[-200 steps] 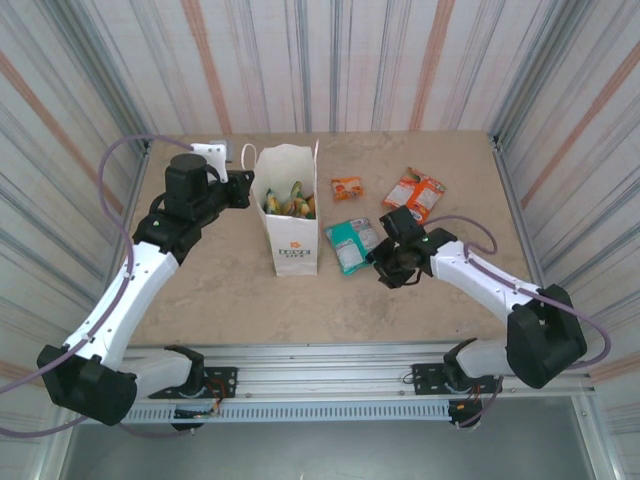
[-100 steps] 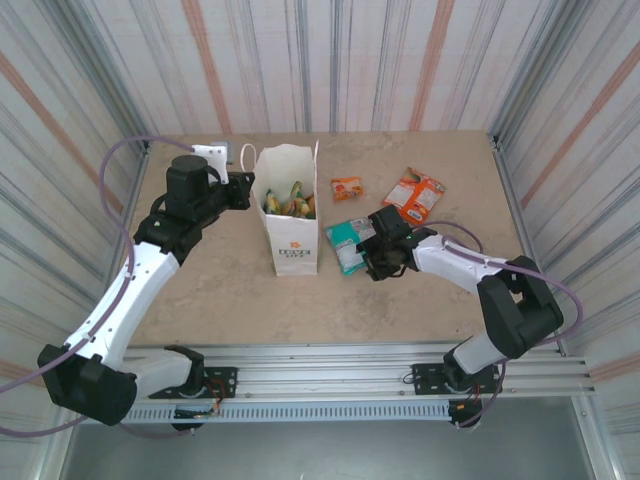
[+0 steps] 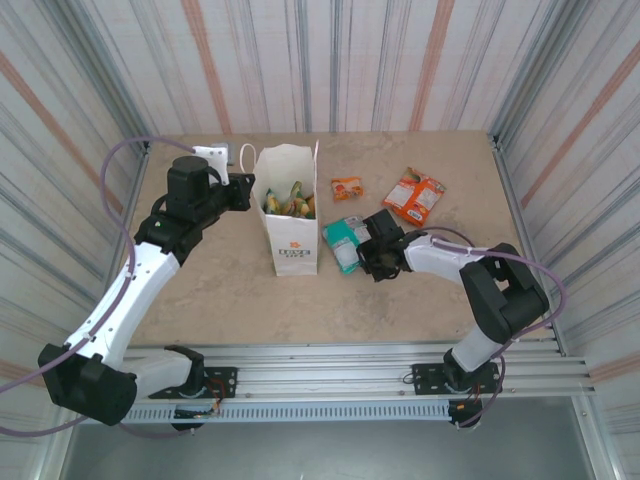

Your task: Place the snacks into the paper bag

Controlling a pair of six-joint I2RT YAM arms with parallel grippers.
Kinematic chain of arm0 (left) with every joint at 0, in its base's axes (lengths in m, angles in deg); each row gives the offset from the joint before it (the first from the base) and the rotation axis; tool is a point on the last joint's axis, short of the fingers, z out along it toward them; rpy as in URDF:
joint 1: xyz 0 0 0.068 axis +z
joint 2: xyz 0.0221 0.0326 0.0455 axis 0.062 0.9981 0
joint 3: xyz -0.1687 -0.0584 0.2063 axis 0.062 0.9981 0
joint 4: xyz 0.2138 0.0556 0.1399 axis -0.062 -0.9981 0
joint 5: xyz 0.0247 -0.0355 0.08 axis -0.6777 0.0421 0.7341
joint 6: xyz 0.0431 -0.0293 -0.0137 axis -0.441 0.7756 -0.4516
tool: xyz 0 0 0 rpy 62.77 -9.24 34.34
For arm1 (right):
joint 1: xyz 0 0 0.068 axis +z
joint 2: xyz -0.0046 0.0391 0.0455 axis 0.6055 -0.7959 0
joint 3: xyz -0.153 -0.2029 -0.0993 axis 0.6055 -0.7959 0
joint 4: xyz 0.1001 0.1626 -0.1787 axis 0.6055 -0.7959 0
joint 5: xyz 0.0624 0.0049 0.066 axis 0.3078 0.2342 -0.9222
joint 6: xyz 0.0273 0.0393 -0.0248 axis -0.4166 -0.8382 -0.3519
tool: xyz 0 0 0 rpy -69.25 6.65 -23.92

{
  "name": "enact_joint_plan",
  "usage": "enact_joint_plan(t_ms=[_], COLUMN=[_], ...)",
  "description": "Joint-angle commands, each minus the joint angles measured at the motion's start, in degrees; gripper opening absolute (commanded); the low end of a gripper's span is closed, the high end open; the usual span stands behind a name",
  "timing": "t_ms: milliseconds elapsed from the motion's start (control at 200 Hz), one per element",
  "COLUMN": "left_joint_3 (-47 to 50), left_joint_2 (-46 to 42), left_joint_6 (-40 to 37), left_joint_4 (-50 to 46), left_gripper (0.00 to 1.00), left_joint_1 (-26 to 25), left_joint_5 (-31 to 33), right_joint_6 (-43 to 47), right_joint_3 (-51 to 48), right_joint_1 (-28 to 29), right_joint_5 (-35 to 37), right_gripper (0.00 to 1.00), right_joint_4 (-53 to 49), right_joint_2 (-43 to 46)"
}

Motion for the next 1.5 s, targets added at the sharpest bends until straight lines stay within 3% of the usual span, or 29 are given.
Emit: enact_joint_plan(t_ms=[0,356,641,917,1288,1493], left_joint_3=[0.02,-1.11,-2.45,-3.32,-4.65,-4.46], left_joint_2=[-0.64,-0.56,0.33,1.30,1.66,1.12], left_joint_6=[-1.70,-2.23,-1.63,-0.91,-0.91,-1.29], left_joint_4=[-0.73,-1.10,-1.08,-0.36,-0.34,-0.52], left_gripper=[0.16,0.16,0.13,0.00,0.00,0.00], left_joint_1=[0.41,0.41,0.41,0.41,0.41,0.41], left_joint_5=[-0.42,-0.65,-0.69,-1.30,-2.01,-1.82], right_joint_6=[2.71,30.58,50.92,64.73,79.05,81.38], right_joint_3=[-0.94,13.21,34.00,49.85,78.49,83.76], right_joint_1=[0.03,-2.74,-4.87,-2.12,5.64,9.53], right_joint_5=[3.71,12.11,14.17,9.40,-3.94,-10.40], right_gripper=[0.00,0.00,0.00,0.00,0.00,0.00], right_joint_4=[-3.50,-20.22,-29.39,-25.24,-23.43,-22.47], right_joint_2=[0.52,13.55,15.50,13.81,0.26,-5.42])
